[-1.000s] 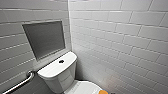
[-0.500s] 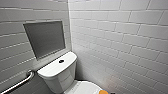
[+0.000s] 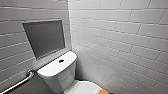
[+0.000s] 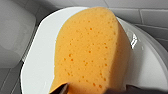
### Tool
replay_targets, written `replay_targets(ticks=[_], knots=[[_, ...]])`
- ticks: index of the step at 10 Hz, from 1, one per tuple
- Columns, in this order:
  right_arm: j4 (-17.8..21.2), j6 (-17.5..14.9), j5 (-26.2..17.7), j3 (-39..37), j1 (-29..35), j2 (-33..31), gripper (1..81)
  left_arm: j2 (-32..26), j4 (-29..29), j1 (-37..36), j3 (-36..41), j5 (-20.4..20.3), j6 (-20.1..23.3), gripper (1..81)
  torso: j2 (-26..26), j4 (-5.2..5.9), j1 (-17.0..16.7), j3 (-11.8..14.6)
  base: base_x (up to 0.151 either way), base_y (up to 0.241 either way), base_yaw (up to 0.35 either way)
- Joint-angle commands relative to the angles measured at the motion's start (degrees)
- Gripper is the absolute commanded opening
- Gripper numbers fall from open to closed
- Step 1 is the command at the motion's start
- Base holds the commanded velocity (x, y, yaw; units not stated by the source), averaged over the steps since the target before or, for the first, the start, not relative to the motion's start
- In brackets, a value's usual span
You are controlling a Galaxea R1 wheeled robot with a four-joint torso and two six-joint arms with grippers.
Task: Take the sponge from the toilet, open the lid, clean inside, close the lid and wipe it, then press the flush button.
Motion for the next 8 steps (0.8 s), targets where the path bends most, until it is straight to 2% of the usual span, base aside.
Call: replay_targets(ticks=[1,4,6,8], knots=[[0.86,-0.07,0.15,-4.29,4.65,3.43,81.1,-0.35,0.09,1.4,1.13,3.89,-0.02,81.1,0.0,0.0,0.0,0.0,0.0,0.0,0.0],[0.6,0.01,3.57,-3.24,3.51,4.14,81.1,-0.52,0.09,1.57,1.39,3.8,-0.11,81.1,0.0,0.0,0.0,0.0,0.0,0.0,0.0],[0.17,0.01,9.2,-0.97,2.28,3.09,81.1,-0.43,0.01,1.57,1.57,3.8,-0.11,81.1,0.0,0.0,0.0,0.0,0.0,0.0,0.0],[-0.54,-0.07,9.9,2.38,2.19,1.68,81.1,-0.44,0.0,1.57,1.57,3.8,-0.11,81.1,0.0,0.0,0.0,0.0,0.0,0.0,0.0]])
